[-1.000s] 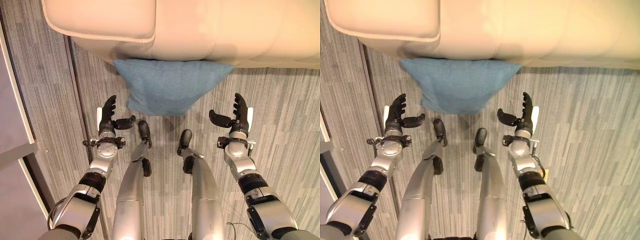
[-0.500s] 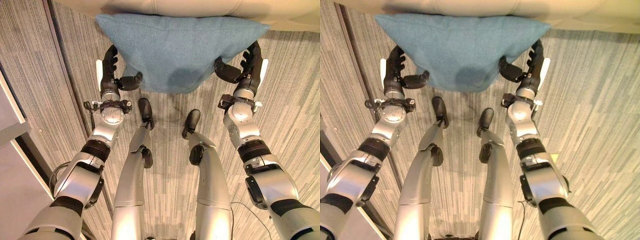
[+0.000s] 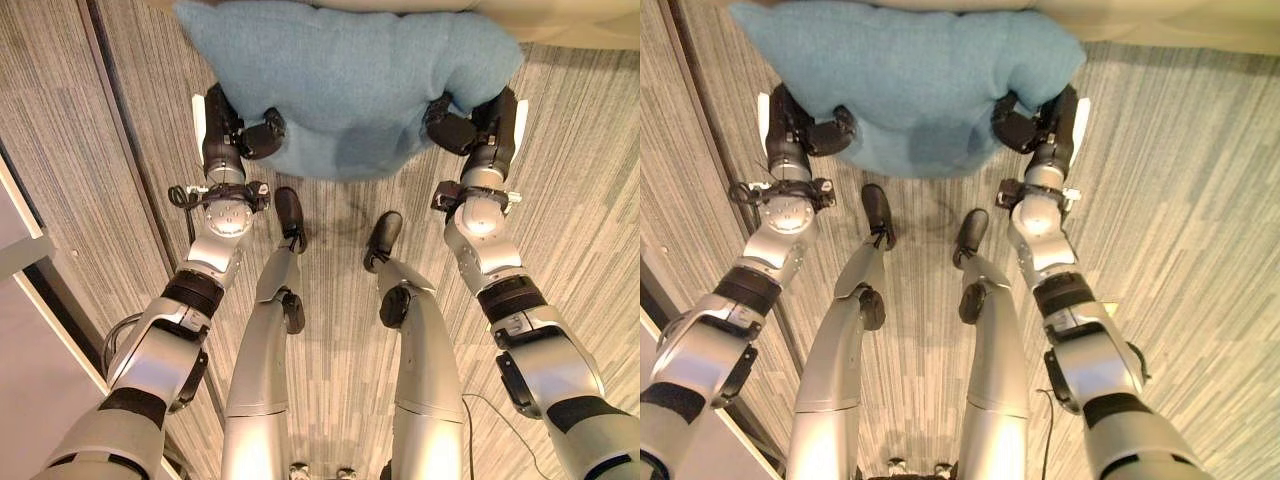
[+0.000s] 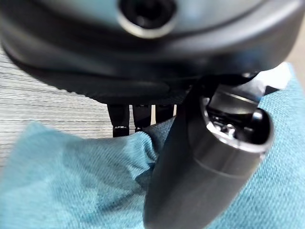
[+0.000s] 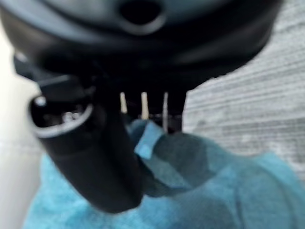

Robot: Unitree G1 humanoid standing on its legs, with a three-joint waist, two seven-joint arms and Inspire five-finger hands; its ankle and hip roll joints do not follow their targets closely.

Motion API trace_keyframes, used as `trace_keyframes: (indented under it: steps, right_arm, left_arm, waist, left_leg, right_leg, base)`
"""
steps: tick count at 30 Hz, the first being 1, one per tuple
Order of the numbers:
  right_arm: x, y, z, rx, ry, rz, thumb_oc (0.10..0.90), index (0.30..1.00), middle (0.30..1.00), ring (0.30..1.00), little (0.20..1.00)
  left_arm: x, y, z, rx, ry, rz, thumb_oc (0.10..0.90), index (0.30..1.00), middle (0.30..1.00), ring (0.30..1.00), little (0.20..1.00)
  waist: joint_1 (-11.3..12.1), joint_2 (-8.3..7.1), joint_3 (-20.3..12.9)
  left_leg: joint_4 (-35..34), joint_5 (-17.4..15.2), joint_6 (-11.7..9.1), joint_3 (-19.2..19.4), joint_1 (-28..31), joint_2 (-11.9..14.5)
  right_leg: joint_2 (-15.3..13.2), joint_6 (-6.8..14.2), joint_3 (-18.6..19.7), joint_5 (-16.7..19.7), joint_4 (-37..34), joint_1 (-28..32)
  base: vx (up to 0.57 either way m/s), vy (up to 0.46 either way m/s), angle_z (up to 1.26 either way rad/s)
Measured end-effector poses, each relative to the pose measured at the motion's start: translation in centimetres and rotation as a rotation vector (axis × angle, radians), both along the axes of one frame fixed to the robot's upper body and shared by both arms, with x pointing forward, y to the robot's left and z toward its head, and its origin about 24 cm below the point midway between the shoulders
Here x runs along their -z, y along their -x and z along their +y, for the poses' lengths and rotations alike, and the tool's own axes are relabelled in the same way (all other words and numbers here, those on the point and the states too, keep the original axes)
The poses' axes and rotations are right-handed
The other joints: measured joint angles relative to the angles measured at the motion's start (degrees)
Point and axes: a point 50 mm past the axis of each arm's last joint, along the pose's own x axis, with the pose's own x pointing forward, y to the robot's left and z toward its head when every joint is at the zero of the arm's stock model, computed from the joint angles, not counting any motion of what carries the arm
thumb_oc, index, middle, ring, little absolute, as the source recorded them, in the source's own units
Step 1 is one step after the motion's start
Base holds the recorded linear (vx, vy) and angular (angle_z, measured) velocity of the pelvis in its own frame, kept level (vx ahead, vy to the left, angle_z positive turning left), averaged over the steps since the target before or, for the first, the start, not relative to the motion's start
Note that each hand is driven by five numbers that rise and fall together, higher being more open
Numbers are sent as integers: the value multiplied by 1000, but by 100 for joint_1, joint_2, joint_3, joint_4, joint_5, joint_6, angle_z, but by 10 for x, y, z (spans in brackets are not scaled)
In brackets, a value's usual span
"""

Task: Pick up all the scattered cushions and arrange them neatly on the sofa.

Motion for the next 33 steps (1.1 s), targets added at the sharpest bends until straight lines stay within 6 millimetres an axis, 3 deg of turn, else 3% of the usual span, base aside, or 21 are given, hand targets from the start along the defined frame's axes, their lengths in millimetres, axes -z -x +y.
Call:
trace_keyframes:
  steps: [2,3,4,8,12,14,15,16,17,20,22,27,29,30,31,32,33]
  right_arm:
    - [23,9,-3,-30,-15,41,400,300,300,300,300]
    - [74,30,-7,-51,-43,124,400,300,300,300,300]
    - [91,39,-8,-54,-58,155,400,300,300,300,300]
    - [115,62,-19,-53,-125,186,400,300,300,300,300]
    - [121,75,-25,-52,-190,171,400,300,300,300,300]
    - [121,83,-19,-80,-252,147,400,300,300,300,300]
    - [145,99,-18,-84,-263,226,400,300,300,300,300]
    - [158,112,-20,-88,-253,272,400,300,300,300,300]
    - [165,120,-21,-93,-244,296,400,300,300,300,300]
    - [173,128,-25,-90,-231,330,400,300,300,300,300]
    - [175,130,-25,-105,-217,338,400,300,300,300,300]
    - [179,134,-24,-120,-189,361,400,300,300,300,300]
    - [181,132,-20,-146,-183,382,400,300,300,300,300]
    - [188,140,-20,-160,-169,411,400,300,300,300,300]
    - [195,148,-23,-151,-166,437,400,300,300,300,300]
    - [207,162,-29,-127,-175,488,400,300,300,300,300]
    - [213,169,-32,-112,-179,521,400,300,300,300,300]
  left_arm:
    - [21,10,4,22,33,36,400,300,300,300,300]
    - [69,32,2,57,72,125,400,300,300,300,300]
    - [82,39,2,72,80,150,400,300,300,300,300]
    - [93,56,-2,148,90,156,400,300,300,300,300]
    - [103,66,-2,172,111,169,400,300,300,300,300]
    - [104,73,3,183,125,169,400,300,300,300,300]
    - [131,88,7,179,127,257,400,300,300,300,300]
    - [148,100,5,193,130,314,400,300,300,300,300]
    - [158,108,4,211,135,345,400,300,300,300,300]
    - [168,115,7,223,159,387,400,300,300,300,300]
    - [173,121,11,227,179,405,400,300,300,300,300]
    - [185,132,15,226,202,446,400,300,300,300,300]
    - [192,143,24,204,218,468,400,300,300,300,300]
    - [201,153,26,197,226,505,400,300,300,300,300]
    - [206,158,24,214,226,527,400,300,300,300,300]
    - [213,166,19,229,244,558,400,300,300,300,300]
    - [219,173,18,230,255,583,400,300,300,300,300]
  waist:
    - [0,-15,56]
    - [-12,-12,-829]
    - [-12,-7,-1221]
    - [-16,-4,-1285]
    - [-163,-27,-1297]
    - [-155,-134,-349]
    - [-163,-172,-608]
    - [-169,-145,-993]
    - [-187,-109,-1178]
    - [-355,-141,-1210]
    - [-385,-188,-1449]
    - [-457,-147,-1586]
    - [-211,-179,-1616]
    - [-167,-158,-1733]
    - [-194,-144,-1796]
    - [-320,-40,-1855]
    - [-296,24,-1923]
  left_leg:
    - [-227,65,-33,-16,601,-18]
    - [-422,1,-146,-121,634,-81]
    - [-460,-20,-179,-146,542,-90]
    - [-511,10,-179,-226,1090,-87]
    - [-597,-33,-120,-163,1473,-78]
    - [-872,-14,-110,-126,2794,-82]
    - [-1053,-26,-114,-165,3252,-99]
    - [-1143,-126,-169,-185,3394,-102]
    - [-1239,-222,-146,-212,3621,-116]
    - [-1356,-312,-124,-153,4411,-164]
    - [-1480,-419,-132,100,4765,-146]
    - [-1932,-398,-121,550,5683,-55]
    - [-2194,-379,-148,1162,6067,84]
    - [-2200,-420,-179,1229,6196,90]
    - [-2260,-412,-241,1221,6308,114]
    - [-2295,-367,-349,1048,6430,229]
    - [-2336,-344,-387,1055,6518,305]
  right_leg:
    - [11,0,-38,0,-152,584]
    - [7,116,-38,-130,-239,568]
    - [5,140,-44,-144,-275,476]
    - [19,134,-188,-103,-479,1148]
    - [69,166,-201,-2,-745,1589]
    - [141,186,-195,99,-1100,2906]
    - [161,248,-225,138,-1424,3385]
    - [186,303,-215,119,-1584,3527]
    - [203,344,-187,120,-1677,3731]
    - [224,459,-156,182,-2006,4551]
    - [248,540,21,187,-2229,4792]
    - [424,627,133,712,-3187,5701]
    - [199,675,-706,708,-3248,5739]
    - [-34,847,-1342,985,-3490,6032]
    - [-47,827,-1560,1221,-3699,6227]
    - [239,747,-1555,1278,-4049,6568]
    - [378,713,-1454,1285,-4152,6648]
  base:
    - [8,-39,6]
    - [34,-54,7]
    - [21,-44,5]
    - [1,-14,2]
    - [17,11,-9]
    - [34,61,-25]
    - [145,62,-31]
    - [142,71,-35]
    - [171,85,-21]
    - [133,76,-16]
    - [160,75,-56]
    - [95,1,-59]
    - [83,-147,-118]
    - [32,-177,-99]
    - [112,-146,-9]
    - [143,-198,13]
    - [132,-217,-5]
